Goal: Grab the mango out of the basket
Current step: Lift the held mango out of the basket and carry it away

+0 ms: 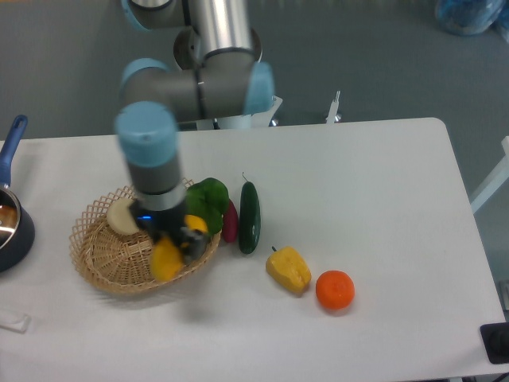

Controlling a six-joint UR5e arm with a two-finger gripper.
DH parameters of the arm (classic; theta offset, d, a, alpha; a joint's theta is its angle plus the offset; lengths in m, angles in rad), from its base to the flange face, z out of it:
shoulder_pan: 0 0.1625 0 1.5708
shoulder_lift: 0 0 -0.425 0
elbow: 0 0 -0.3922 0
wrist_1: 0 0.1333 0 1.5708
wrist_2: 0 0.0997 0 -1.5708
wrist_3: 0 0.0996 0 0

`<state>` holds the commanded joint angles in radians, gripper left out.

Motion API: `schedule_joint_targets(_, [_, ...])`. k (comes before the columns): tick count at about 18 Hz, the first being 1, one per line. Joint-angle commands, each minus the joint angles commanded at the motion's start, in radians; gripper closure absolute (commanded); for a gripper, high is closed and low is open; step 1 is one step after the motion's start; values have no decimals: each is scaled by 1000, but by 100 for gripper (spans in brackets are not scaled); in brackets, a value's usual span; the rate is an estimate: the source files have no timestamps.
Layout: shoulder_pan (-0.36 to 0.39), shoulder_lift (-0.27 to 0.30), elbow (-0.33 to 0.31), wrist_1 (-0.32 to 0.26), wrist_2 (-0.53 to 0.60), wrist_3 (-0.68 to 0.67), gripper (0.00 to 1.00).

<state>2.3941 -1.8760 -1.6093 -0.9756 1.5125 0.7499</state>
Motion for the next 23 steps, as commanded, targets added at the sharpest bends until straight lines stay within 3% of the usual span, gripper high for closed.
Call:
schedule_joint_targets(6, [236, -37, 34, 2, -2, 219, 84])
schedule_joint_targets(9, [293, -78, 35, 0, 6, 337, 84])
schedule_joint_targets(14, [313, -118, 37, 11, 53, 359, 83])
schedule_joint_targets(17, [323, -120, 43, 12, 92, 472, 80])
schedule_joint_targets(23, [326, -129, 83, -3, 100, 470, 81])
